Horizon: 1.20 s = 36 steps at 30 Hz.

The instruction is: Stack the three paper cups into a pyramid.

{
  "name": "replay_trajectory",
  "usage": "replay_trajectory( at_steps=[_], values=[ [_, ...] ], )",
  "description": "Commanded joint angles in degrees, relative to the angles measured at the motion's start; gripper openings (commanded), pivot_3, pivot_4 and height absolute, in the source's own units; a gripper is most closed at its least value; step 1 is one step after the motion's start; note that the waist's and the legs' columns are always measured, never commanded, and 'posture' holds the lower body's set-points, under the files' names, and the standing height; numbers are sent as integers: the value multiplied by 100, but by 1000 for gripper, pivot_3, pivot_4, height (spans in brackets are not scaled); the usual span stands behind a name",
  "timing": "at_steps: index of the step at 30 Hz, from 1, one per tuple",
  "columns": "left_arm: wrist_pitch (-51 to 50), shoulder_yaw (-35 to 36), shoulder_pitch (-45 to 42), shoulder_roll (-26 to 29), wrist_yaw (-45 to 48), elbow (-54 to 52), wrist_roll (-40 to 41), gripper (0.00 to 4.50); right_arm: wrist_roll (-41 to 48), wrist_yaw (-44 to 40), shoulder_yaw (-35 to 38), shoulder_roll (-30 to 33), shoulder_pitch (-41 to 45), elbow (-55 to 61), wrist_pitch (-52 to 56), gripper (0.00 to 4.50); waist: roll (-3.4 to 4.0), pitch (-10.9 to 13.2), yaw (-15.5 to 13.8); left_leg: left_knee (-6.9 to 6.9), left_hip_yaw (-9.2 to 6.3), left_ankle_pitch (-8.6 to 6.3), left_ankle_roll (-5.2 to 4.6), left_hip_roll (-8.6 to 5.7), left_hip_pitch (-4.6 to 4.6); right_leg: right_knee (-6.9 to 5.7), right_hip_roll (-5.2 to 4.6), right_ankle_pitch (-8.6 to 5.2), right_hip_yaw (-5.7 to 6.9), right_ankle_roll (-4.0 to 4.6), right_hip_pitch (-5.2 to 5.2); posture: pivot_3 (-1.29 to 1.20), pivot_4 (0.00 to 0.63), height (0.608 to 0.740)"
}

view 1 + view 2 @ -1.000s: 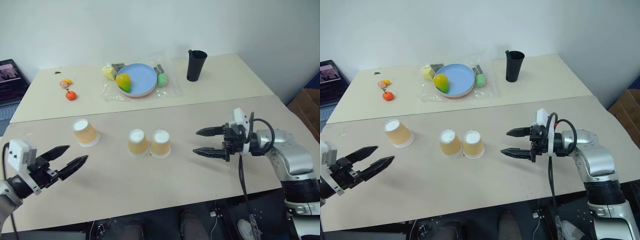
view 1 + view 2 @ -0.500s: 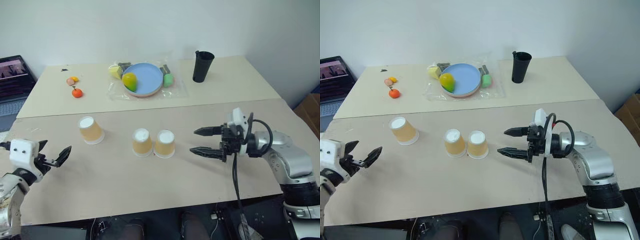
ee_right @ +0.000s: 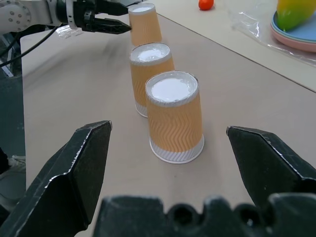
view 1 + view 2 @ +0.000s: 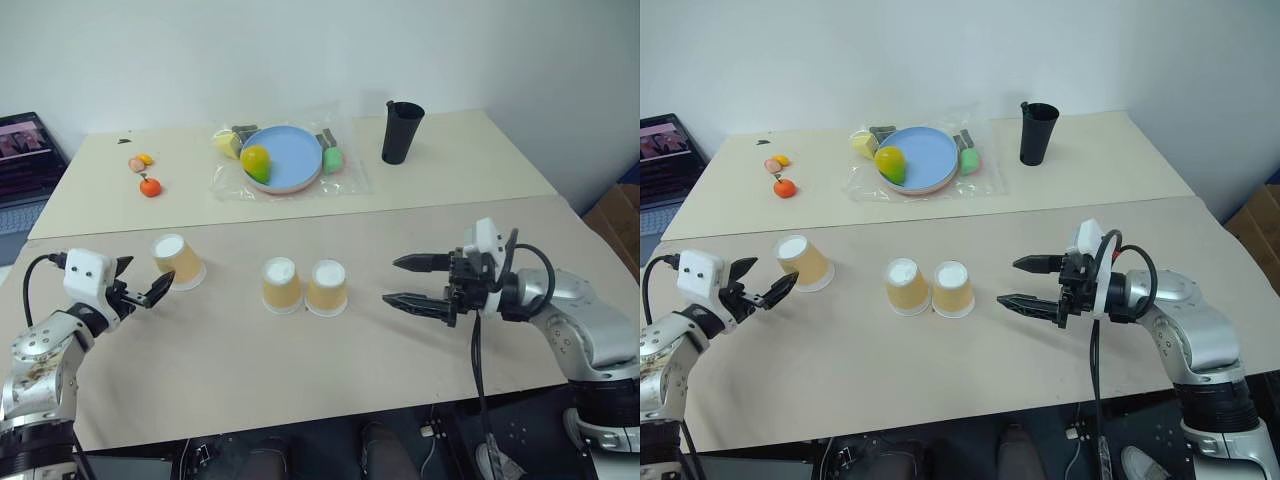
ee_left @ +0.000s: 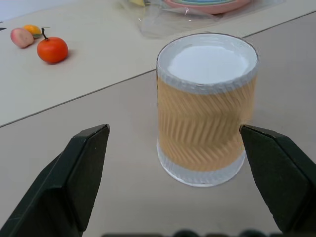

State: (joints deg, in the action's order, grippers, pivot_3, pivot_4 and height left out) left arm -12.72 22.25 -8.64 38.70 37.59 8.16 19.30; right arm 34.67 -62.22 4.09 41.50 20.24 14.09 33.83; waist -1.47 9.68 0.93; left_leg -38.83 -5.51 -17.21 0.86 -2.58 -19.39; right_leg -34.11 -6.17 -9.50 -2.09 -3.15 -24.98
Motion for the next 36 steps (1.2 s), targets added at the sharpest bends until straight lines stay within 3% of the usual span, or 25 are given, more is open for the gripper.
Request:
replay_trajectory(
  at_steps=[1,22,23,24,26,36],
  values=[
    [179,-113,-361,18,39,179,-50,4500,152,89,254,98,18,243,15,4367,-1,0,-10,-1,0,0,0,0,0,0,0,0,1,0,0,0,150,734],
    [869,-647,-1568,-535,-312,1502,-393,4500,223,312,426,210,41,304,74,4367,-4,0,-11,-7,-2,-1,-2,-3,-8,1,-1,2,0,-3,-3,0,150,734],
    [896,-651,-1586,-544,-309,1517,-382,3980,216,310,421,215,41,302,71,4430,-4,0,-13,-7,-2,-1,-2,-3,-8,1,-1,3,0,-3,-3,0,150,734],
    [911,-654,-1591,-549,-297,1518,-362,3855,212,310,420,220,37,304,69,4430,-4,0,-12,-7,-2,-1,-2,-3,-9,2,-1,3,0,-4,-4,0,150,734],
    [870,-719,-1632,-536,-360,1501,-428,3145,222,317,420,218,48,300,72,4430,-4,0,-11,-6,-2,-1,-2,-3,-11,2,-1,3,0,-4,-5,0,150,734],
    [286,-951,-2555,-725,-93,591,23,3145,182,313,347,197,111,243,27,4430,-7,1,-49,-17,-9,-1,-1,-4,-28,1,-1,5,6,-8,-8,0,150,734]
  ],
)
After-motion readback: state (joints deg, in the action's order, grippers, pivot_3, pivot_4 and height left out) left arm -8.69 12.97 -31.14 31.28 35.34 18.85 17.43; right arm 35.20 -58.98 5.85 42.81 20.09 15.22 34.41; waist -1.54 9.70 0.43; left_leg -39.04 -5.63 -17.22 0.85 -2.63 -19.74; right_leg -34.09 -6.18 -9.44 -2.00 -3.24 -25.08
